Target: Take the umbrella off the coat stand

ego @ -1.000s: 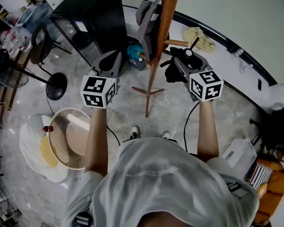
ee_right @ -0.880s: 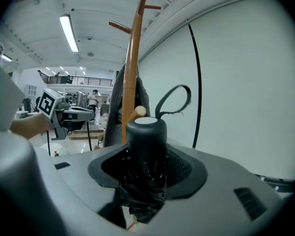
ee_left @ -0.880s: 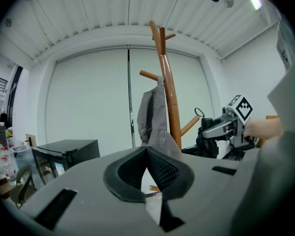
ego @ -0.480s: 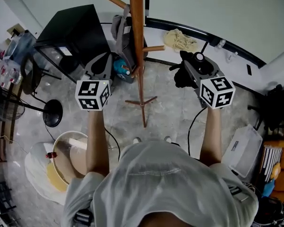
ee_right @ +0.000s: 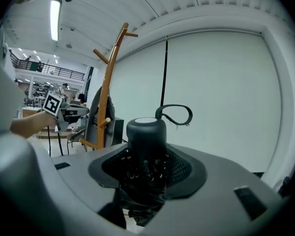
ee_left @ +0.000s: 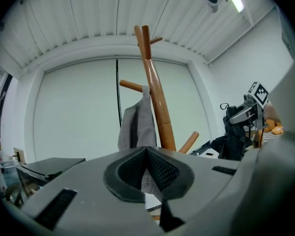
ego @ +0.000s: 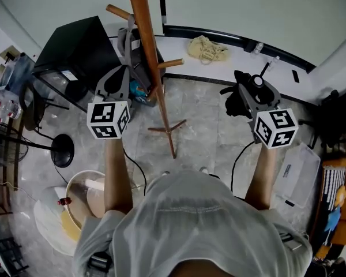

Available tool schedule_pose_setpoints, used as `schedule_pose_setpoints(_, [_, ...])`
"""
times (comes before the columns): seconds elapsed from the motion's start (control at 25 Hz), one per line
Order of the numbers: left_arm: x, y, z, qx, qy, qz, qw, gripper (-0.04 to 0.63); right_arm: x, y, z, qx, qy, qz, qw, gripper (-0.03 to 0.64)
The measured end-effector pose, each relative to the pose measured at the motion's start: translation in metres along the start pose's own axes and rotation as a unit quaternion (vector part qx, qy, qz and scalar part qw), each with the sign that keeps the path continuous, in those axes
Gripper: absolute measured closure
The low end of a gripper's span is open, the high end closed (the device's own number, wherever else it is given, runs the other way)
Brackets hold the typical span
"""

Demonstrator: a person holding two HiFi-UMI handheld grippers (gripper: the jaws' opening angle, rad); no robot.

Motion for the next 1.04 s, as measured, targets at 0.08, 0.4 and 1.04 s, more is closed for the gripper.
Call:
schedule_pose_setpoints(0.08, [-0.002,-0.003,-0.001,-0.004,0.000,0.000,1.0000,0.580,0.004,-0.003,0.001,0.000,-0.001,0.006,1.000,0.399])
schedule_pose_setpoints(0.4, [-0.003,-0.005,-0.003,-0.011,0.004,-0.006,0.9999,0.580,-0.006,-0.005,0.008,-0.002,0.005,0.000,1.000,0.399])
schedule_pose_setpoints(1.04, [0.006,-0.011,-0.002,-0.015,0.015,-0.021,0.9995,0.580,-0.027,0.007,0.010,0.004,0.008,-0.055,0.998,0.399])
Point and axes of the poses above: the fingertips, and each gripper's own axes: x backward along the fingers, y to its left, z out of its underside, the point moved 7 cm from there along x, backward along the fingers, and after that the axes turned 3 degrees about -y, right-handed, at the moved point
